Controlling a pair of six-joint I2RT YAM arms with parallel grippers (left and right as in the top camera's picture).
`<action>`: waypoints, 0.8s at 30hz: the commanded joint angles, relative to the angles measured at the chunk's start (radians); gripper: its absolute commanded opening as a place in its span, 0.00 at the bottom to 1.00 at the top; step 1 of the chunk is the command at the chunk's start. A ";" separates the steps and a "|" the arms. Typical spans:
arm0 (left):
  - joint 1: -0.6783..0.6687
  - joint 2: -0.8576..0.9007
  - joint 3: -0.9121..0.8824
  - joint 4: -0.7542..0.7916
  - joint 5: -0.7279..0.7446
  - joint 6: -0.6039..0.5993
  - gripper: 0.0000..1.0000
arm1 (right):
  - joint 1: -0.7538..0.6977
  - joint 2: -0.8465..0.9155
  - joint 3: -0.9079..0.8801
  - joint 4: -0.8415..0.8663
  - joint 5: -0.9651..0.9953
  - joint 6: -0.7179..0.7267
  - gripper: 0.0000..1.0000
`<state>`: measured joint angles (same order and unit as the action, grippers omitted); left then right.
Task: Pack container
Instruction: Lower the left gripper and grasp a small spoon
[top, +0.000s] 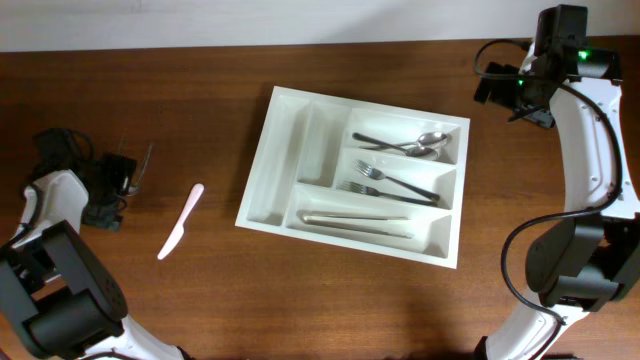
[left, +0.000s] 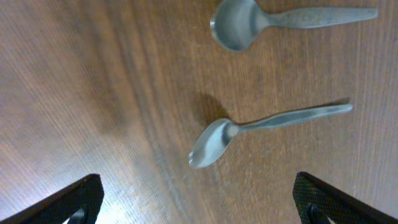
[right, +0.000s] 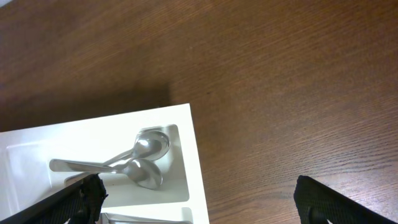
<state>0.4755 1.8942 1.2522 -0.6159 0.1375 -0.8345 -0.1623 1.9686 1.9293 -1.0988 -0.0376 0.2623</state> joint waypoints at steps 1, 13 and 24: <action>-0.002 0.000 -0.054 0.066 0.043 -0.010 0.96 | -0.002 0.002 0.016 0.000 0.013 0.008 0.99; -0.002 0.015 -0.111 0.175 0.039 -0.010 0.65 | -0.002 0.002 0.016 0.000 0.013 0.008 0.99; -0.002 0.117 -0.116 0.220 0.043 -0.010 0.64 | -0.002 0.002 0.016 0.000 0.013 0.009 0.99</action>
<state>0.4728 1.9274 1.1542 -0.4011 0.1764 -0.8425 -0.1623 1.9682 1.9293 -1.0985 -0.0376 0.2619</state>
